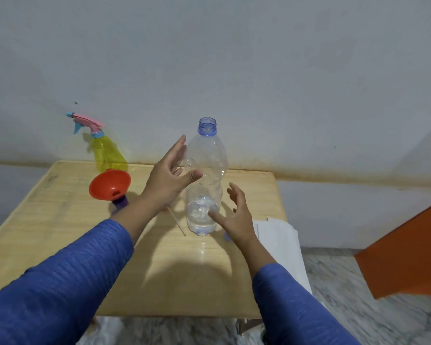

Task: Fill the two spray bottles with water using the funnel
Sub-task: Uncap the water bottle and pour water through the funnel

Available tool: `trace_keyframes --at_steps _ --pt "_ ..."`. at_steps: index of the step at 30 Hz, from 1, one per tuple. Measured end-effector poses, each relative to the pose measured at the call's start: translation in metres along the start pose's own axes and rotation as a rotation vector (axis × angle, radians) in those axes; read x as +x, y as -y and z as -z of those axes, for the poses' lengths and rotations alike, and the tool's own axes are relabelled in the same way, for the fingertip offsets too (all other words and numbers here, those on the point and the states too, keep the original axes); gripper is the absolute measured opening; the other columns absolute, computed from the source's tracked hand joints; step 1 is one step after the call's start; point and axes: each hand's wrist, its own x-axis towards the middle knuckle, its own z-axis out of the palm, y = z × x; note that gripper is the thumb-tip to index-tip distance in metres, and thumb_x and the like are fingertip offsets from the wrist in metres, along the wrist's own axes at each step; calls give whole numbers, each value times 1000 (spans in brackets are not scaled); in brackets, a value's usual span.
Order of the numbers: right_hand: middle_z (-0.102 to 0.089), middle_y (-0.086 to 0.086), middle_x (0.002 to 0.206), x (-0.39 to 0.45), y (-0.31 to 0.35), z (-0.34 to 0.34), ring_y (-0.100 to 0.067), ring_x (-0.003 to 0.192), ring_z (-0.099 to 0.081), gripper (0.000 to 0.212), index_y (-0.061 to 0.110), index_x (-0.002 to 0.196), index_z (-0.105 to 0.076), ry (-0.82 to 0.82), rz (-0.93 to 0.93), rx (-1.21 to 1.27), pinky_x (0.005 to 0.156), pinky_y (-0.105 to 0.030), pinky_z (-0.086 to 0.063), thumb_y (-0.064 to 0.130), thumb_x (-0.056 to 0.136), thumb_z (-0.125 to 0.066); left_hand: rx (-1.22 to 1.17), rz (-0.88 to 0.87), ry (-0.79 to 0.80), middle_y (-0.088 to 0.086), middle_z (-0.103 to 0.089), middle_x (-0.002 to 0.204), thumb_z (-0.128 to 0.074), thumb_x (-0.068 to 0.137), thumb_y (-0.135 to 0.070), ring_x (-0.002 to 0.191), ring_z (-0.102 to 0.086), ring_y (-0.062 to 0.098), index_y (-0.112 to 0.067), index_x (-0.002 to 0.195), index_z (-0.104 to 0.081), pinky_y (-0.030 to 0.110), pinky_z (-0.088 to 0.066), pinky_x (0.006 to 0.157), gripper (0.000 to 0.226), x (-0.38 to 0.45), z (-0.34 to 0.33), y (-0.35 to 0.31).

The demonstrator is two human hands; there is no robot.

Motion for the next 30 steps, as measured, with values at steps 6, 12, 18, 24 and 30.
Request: trace_keyframes --at_steps 6,12,18,24,30 --pt "-48 12 135 19 36 -6 -5 123 -46 95 34 139 -33 100 68 -9 97 -18 -39 30 61 -87 16 -27 -527 -12 -65 98 -66 80 -30 91 -62 -5 -22 116 -56 15 -49 76 38 -63 5 22" --pt "-55 8 122 37 66 -19 -3 112 -53 76 27 127 -45 97 121 -11 90 -16 -41 22 63 -86 118 301 -903 -2 -61 114 -73 77 -31 102 -58 13 -24 120 -51 40 -51 91 49 -106 34 109" --pt "-63 -8 116 50 74 -33 -12 111 -60 72 22 113 -48 131 119 -11 90 -26 -48 22 53 -87 168 421 -792 1 -40 145 -81 66 -35 132 -40 18 -26 142 -29 36 -37 107 92 -89 72 156" --pt "-61 -12 110 63 88 -54 -20 106 -61 82 30 124 -40 261 235 -197 85 -25 -52 27 55 -85 133 364 -658 0 -47 141 -81 70 -22 129 -45 20 -21 143 -34 21 -33 97 86 -76 87 171" --pt "-49 26 111 77 100 -63 -13 95 -61 109 44 143 -19 395 367 -465 84 -26 -50 23 60 -88 89 354 -678 -3 -56 130 -81 69 -24 119 -52 16 -24 135 -45 23 -39 96 75 -70 88 190"
